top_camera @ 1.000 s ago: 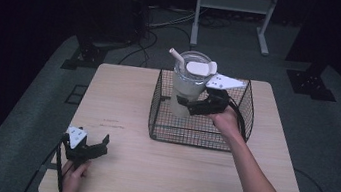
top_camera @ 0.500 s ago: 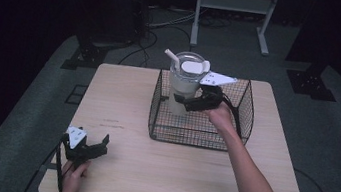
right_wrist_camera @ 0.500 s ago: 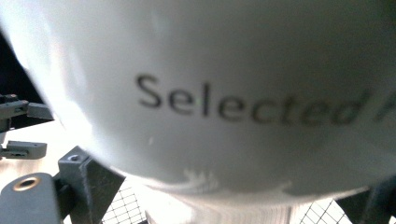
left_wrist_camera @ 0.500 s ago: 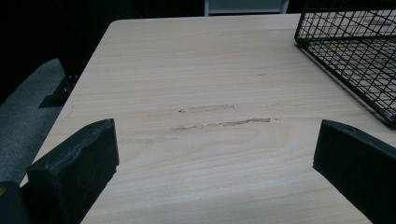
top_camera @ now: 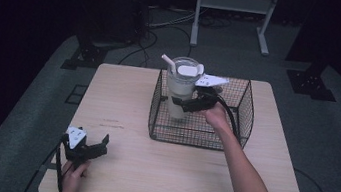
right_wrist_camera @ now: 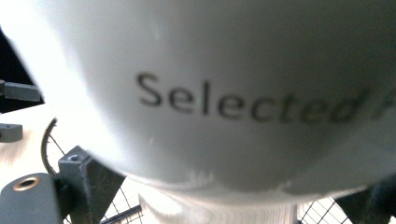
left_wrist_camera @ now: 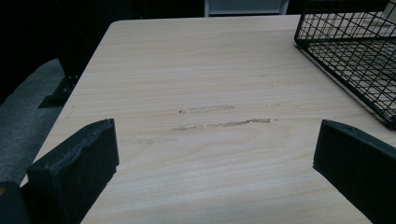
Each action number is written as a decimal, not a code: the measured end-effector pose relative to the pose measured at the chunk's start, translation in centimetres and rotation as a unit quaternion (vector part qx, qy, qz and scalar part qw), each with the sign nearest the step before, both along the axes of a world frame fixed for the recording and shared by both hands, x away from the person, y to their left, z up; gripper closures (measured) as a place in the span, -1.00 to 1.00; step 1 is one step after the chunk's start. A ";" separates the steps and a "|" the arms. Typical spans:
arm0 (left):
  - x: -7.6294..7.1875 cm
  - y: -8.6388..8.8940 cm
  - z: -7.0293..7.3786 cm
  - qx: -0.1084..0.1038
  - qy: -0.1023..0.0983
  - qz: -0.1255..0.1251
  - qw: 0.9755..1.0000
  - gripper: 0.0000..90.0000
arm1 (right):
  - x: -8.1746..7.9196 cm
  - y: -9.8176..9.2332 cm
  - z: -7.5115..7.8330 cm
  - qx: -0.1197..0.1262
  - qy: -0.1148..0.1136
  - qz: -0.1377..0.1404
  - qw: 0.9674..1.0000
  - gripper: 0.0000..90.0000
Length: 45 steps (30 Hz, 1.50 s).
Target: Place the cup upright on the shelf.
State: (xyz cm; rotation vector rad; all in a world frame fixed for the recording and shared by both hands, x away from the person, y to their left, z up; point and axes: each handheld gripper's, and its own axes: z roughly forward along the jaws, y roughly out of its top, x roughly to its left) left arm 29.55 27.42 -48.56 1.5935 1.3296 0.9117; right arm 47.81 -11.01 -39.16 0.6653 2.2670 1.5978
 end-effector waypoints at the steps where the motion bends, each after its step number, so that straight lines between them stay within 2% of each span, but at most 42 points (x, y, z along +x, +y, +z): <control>1: 0.0 0.0 0.0 0.000 0.000 0.000 1.000 -1.00 | 0.2 0.0 -0.2 -0.002 0.002 0.000 1.000 -0.81; 12: 0.0 0.0 0.0 -0.002 -0.003 0.001 1.000 -1.00 | 1.2 1.0 -1.8 -0.014 0.015 0.010 1.000 -0.81; 15: 0.0 0.0 0.0 -0.003 -0.003 0.001 1.000 -1.00 | 1.3 1.1 -1.9 -0.021 0.016 0.012 1.000 -0.81; 16: 0.0 0.0 0.0 -0.002 -0.003 0.000 1.000 -1.00 | 1.5 1.2 -2.0 -0.031 0.019 0.014 0.999 -0.81; 19: 0.0 0.0 0.0 -0.003 -0.004 0.001 1.000 -1.00 | 1.8 1.2 -2.3 -0.035 0.019 0.015 0.999 -0.81; 25: 0.1 0.0 0.0 -0.005 -0.004 0.002 1.000 -1.00 | 2.2 0.8 -2.7 -0.034 0.032 0.009 0.999 -0.81; 29: 0.0 0.0 0.0 -0.003 -0.003 0.001 1.000 -1.00 | 2.5 0.5 -2.9 -0.047 0.038 0.007 0.998 -0.81; 31: 0.0 0.0 0.0 -0.003 -0.003 0.001 1.000 -1.00 | 2.7 0.6 -3.2 -0.057 0.042 0.011 0.997 -0.81; 40: 0.0 0.0 0.0 -0.002 -0.003 0.001 1.000 -1.00 | 2.9 0.0 -3.6 -0.047 0.043 0.023 0.998 -0.82; 45: 0.1 0.0 0.0 0.001 0.000 0.002 1.000 -1.00 | 2.7 -0.6 -3.7 -0.056 0.036 0.038 0.997 -0.82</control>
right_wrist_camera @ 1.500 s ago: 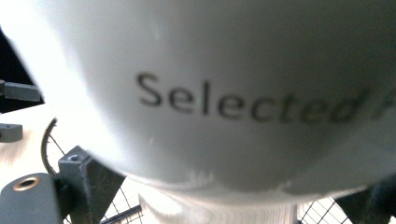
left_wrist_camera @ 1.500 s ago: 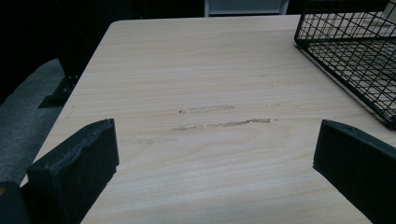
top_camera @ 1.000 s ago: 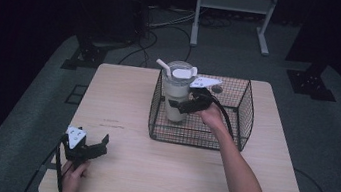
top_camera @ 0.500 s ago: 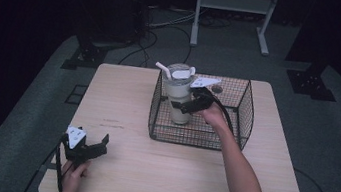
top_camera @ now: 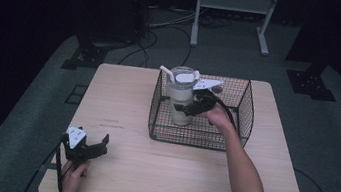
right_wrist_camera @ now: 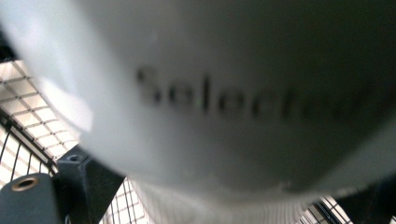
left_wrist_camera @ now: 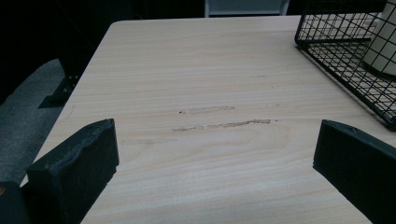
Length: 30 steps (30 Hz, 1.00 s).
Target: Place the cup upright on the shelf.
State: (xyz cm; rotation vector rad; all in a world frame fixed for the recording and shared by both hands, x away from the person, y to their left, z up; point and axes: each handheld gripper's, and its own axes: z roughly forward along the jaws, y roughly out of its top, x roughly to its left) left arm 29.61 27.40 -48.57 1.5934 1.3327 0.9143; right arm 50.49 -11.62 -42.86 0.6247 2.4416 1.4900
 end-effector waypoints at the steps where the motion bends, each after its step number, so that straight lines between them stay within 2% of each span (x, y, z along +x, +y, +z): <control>1: 0.0 0.0 0.0 0.000 0.000 0.000 1.000 -1.00 | -0.1 -0.1 -0.1 0.002 -0.002 0.001 1.000 -0.82; 6: 0.0 0.0 0.0 0.001 -0.003 -0.001 1.000 -1.00 | -0.1 -0.3 -0.2 0.006 -0.003 0.001 1.000 -0.82; 30: 0.0 -0.1 0.0 0.001 -0.002 -0.001 1.000 -1.00 | -0.6 -0.9 0.0 -0.009 -0.009 -0.004 1.000 -0.82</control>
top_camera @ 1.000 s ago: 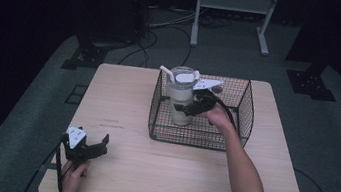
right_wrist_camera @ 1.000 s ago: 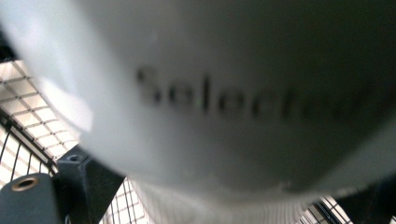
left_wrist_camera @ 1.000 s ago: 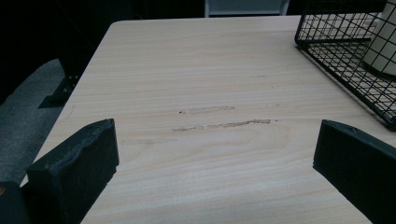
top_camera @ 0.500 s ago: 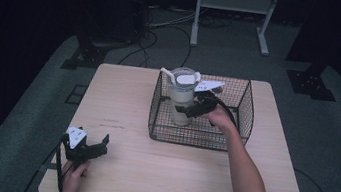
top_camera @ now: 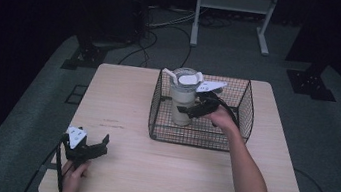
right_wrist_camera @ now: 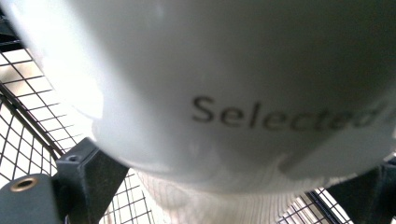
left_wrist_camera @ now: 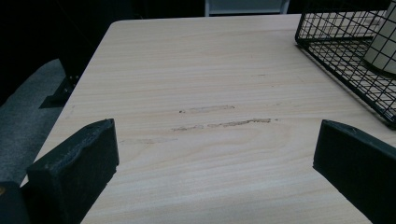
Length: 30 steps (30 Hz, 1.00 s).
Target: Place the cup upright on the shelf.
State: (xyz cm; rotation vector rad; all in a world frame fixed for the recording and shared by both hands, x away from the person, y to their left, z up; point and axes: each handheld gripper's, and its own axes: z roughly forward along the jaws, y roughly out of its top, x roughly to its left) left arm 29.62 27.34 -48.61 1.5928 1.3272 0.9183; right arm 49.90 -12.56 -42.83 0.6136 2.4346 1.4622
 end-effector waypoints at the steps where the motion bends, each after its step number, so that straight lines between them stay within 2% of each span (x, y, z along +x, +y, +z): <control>1: 0.0 0.0 0.0 0.000 0.000 0.000 1.000 -1.00 | 0.0 0.0 0.0 0.000 -0.001 -0.001 1.000 -0.82; 30: 0.0 -0.1 0.0 0.003 0.000 0.002 1.000 -1.00 | -0.8 -1.3 1.0 -0.005 -0.008 -0.002 1.000 -0.82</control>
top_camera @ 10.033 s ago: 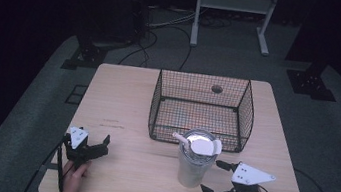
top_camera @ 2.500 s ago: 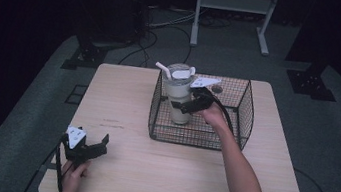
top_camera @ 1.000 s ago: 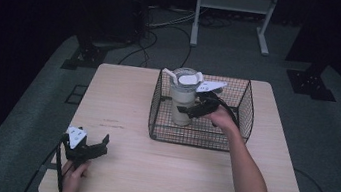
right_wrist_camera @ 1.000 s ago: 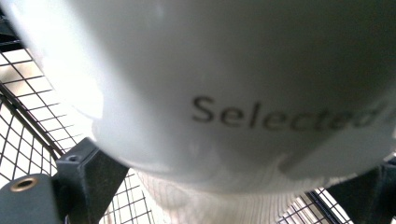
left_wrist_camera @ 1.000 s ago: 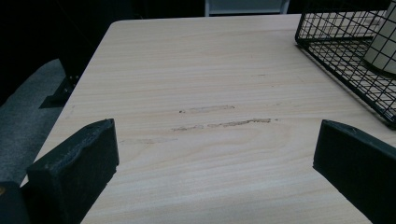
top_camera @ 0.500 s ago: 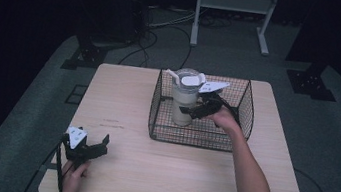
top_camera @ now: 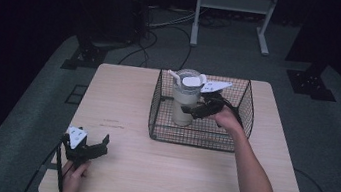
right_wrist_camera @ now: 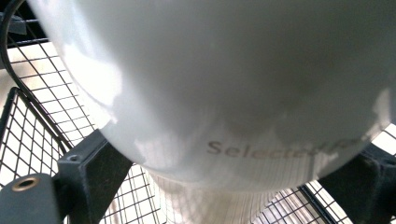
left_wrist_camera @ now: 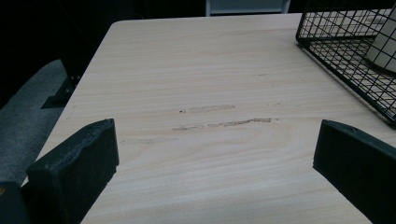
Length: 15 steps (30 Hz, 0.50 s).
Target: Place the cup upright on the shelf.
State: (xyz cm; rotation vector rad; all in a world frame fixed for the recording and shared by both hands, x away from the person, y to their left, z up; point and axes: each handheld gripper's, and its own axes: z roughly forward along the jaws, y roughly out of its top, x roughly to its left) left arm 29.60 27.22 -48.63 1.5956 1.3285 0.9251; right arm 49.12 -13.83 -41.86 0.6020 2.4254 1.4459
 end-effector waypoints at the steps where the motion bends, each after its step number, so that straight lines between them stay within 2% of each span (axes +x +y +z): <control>1: 0.0 0.0 0.0 0.000 0.000 0.000 1.000 -1.00 | 0.0 0.0 0.0 0.000 0.000 0.000 1.000 -0.82; 15: 0.1 0.0 0.0 0.000 0.002 0.002 1.000 -1.00 | -0.7 -0.9 1.0 -0.006 0.000 -0.013 1.000 -0.81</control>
